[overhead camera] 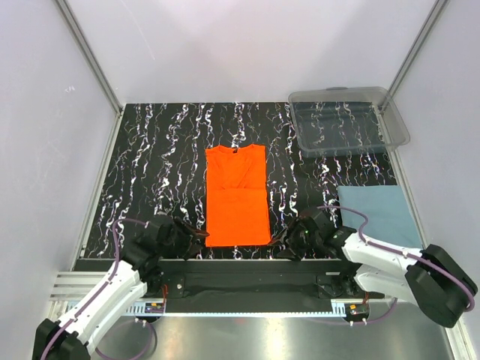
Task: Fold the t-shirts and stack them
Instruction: Fold the tshirt
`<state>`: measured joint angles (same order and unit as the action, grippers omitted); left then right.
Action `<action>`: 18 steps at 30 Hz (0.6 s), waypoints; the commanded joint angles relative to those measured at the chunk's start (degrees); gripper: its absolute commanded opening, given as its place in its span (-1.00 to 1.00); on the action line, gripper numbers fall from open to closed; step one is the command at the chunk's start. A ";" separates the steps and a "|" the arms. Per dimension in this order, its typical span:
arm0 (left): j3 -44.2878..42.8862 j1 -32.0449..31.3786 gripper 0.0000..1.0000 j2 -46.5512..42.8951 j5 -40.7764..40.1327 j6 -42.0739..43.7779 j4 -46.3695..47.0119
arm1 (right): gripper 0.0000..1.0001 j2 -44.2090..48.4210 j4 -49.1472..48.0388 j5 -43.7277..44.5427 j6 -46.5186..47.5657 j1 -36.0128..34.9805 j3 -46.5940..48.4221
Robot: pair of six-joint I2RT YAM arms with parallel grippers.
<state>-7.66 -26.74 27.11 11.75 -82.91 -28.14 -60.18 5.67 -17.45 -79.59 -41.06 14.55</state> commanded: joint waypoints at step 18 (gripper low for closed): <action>-0.16 -2.26 0.04 13.40 0.38 -2.34 -4.82 | 0.04 -5.21 -7.61 20.18 -19.98 -9.57 -4.96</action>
<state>-8.47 -27.83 37.23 13.45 -87.02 -23.68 -64.55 -7.29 -3.01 -97.78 -49.98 12.27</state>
